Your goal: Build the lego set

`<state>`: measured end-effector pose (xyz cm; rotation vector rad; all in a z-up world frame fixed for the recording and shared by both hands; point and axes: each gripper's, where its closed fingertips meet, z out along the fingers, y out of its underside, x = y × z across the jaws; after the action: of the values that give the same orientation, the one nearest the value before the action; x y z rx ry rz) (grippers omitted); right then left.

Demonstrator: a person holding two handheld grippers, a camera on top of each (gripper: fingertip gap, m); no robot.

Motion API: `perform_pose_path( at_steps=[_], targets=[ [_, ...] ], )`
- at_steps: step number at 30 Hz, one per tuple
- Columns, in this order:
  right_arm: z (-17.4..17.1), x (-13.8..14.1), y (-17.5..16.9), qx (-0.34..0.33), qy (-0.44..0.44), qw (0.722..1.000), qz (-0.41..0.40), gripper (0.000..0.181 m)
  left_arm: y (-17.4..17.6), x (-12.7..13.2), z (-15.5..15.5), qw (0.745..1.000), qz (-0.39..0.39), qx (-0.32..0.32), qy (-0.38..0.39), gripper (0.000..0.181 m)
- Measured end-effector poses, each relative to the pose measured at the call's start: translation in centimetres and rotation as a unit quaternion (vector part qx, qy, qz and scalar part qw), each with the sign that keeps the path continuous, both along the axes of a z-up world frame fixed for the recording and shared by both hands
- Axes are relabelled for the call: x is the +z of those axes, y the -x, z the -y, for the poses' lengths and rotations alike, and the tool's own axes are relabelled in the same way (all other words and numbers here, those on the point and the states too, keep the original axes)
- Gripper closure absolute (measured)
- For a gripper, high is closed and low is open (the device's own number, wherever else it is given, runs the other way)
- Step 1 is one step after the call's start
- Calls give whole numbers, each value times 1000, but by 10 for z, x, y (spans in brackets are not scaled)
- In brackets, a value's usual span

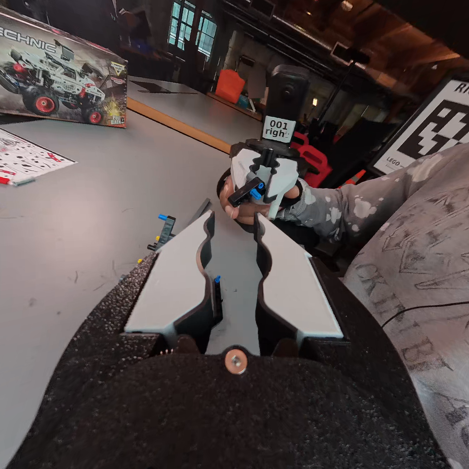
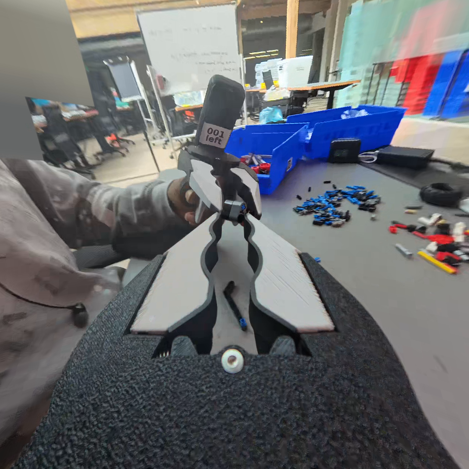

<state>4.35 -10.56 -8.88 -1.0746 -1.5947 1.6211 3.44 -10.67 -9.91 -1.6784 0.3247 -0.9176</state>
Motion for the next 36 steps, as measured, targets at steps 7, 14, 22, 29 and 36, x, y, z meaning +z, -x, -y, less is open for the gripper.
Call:
perform_pose_path(
  at_steps=[7,14,22,29,36],
  targets=[
    [8,18,-13,170,359,915,71,165,-16,12,-1,986,-124,42,-101,155],
    [12,13,-11,192,391,895,91,165,-21,12,0,974,-180,64,-121,172],
    [-13,-8,13,32,278,958,68,164,14,2,-18,952,-223,191,-91,173],
    [-19,-7,26,-68,167,983,33,149,28,-9,-30,922,-281,256,-73,172],
    [-26,-12,32,-116,145,982,39,150,28,-13,-34,889,-355,274,-91,172]
  ],
)
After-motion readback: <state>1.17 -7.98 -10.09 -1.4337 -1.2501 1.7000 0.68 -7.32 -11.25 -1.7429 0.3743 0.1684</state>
